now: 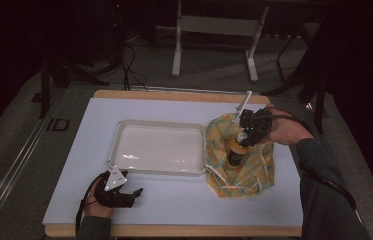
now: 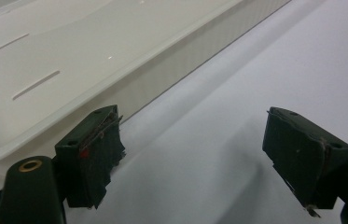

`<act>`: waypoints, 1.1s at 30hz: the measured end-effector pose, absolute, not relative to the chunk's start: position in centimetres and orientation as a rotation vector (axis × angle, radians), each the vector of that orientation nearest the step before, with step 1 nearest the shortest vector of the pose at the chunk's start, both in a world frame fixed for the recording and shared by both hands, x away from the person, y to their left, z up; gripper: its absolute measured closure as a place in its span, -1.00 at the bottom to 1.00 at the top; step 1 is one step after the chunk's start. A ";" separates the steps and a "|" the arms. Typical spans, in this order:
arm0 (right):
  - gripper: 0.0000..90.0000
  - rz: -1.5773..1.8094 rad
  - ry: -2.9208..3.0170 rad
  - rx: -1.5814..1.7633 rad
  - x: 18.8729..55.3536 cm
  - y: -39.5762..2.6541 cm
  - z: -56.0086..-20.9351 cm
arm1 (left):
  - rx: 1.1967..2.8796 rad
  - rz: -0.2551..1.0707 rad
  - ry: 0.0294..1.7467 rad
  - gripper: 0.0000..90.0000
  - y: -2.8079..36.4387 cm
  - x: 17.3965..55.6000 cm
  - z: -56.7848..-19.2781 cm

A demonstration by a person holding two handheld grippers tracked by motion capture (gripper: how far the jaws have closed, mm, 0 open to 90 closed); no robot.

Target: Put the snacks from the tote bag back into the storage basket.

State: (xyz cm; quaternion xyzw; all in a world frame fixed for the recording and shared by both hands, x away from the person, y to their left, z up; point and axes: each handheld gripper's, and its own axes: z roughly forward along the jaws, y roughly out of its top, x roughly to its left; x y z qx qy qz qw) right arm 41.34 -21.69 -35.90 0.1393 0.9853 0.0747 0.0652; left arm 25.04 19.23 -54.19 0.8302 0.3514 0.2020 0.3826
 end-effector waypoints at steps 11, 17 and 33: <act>0.29 0.246 2.985 0.446 41.5 -21.4 -35.9 | 2.118 0.515 0.896 -0.57 19.2 25.0 -54.2; 0.30 0.276 2.976 0.491 41.5 -21.6 -35.9 | 2.118 0.515 0.897 -0.57 19.2 25.0 -54.2; 0.30 0.230 2.980 0.472 41.6 -21.2 -35.8 | 2.121 0.514 0.894 -0.57 19.2 25.0 -54.2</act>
